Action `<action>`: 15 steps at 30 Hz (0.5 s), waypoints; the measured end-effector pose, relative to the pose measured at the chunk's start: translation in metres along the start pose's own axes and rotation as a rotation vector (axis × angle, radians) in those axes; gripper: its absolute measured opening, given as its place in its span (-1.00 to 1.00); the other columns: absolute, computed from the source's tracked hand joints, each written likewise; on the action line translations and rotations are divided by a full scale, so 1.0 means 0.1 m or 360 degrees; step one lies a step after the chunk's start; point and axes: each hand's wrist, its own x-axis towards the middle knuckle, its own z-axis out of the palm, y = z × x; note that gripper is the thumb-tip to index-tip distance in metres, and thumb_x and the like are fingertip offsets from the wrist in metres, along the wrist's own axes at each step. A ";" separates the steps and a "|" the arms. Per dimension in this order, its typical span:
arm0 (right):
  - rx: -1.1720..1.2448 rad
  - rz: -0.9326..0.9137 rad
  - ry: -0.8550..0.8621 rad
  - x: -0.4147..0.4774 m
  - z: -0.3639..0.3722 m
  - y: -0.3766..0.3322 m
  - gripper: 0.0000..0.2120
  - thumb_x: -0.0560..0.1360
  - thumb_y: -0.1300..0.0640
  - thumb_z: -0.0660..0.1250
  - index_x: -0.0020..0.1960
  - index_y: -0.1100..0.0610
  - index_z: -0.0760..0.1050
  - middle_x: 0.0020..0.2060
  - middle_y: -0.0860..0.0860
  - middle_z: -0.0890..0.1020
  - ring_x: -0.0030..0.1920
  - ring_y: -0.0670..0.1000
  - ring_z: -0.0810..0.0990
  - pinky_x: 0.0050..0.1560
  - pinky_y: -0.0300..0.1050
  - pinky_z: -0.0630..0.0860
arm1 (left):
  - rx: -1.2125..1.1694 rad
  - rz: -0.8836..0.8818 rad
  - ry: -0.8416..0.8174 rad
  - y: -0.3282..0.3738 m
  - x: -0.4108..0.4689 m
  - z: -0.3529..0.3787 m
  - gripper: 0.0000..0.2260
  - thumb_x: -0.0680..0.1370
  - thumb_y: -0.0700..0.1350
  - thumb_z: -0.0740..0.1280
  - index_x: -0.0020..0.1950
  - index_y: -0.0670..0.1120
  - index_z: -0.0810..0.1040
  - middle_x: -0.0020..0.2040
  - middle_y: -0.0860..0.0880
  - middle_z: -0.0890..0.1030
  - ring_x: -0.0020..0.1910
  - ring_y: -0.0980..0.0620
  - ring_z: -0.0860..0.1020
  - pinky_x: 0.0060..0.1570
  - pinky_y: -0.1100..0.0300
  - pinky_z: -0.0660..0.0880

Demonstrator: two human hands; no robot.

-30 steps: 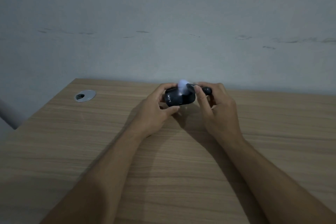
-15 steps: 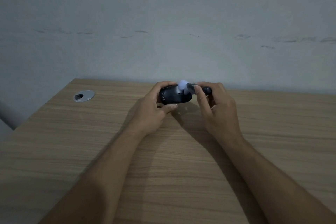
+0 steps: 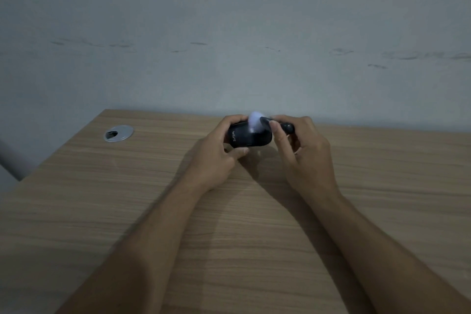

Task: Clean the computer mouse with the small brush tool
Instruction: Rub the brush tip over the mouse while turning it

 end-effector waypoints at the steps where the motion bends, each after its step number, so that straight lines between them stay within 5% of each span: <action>1: 0.0026 -0.0061 -0.0060 -0.01 0.02 -0.04 -0.78 0.71 0.04 0.41 0.28 0.11 0.71 -0.01 0.00 0.66 -0.22 -0.05 0.59 -0.07 -0.43 0.42 | -0.0011 -0.0016 0.0010 0.00 0.00 -0.01 -0.35 0.53 -0.44 0.45 0.49 0.12 0.53 0.33 0.09 0.70 0.28 0.07 0.68 0.26 0.14 0.63; 4: 0.0033 -0.0224 -0.0199 -0.05 0.07 -0.11 -0.83 0.71 0.07 0.42 0.18 0.14 0.71 -0.07 -0.06 0.59 -0.22 -0.23 0.52 -0.09 -0.44 0.37 | -0.0085 -0.0035 0.0005 0.01 0.00 -0.04 -0.22 0.46 -0.57 0.28 0.49 0.13 0.54 0.39 0.05 0.68 0.31 0.08 0.69 0.22 0.15 0.69; 10: -0.0055 0.0065 0.0037 0.00 0.03 0.08 -0.78 0.72 0.02 0.38 0.04 0.14 0.69 -0.16 -0.04 0.61 -0.24 -0.16 0.48 -0.13 -0.47 0.34 | -0.0217 -0.0005 0.0052 -0.04 0.03 -0.02 -0.39 0.55 -0.35 0.54 0.53 0.06 0.53 0.41 0.08 0.68 0.35 0.01 0.67 0.33 0.07 0.61; 13: -0.0103 0.0235 0.0129 0.04 -0.03 0.17 -0.77 0.73 -0.03 0.36 0.12 0.09 0.71 -0.10 0.00 0.68 -0.17 -0.28 0.56 -0.12 -0.49 0.36 | -0.0180 0.0010 0.0028 -0.04 0.03 -0.02 -0.41 0.56 -0.33 0.56 0.53 0.03 0.52 0.42 0.09 0.67 0.37 0.07 0.64 0.30 0.18 0.56; 15: -0.0078 0.0242 0.0130 0.05 -0.06 0.15 -0.78 0.73 -0.03 0.37 0.19 0.06 0.72 -0.05 -0.03 0.68 -0.14 -0.25 0.59 -0.11 -0.48 0.38 | -0.0143 0.0022 -0.0006 -0.03 0.03 -0.01 -0.40 0.56 -0.30 0.57 0.52 0.09 0.53 0.40 0.12 0.67 0.37 0.05 0.64 0.35 0.05 0.59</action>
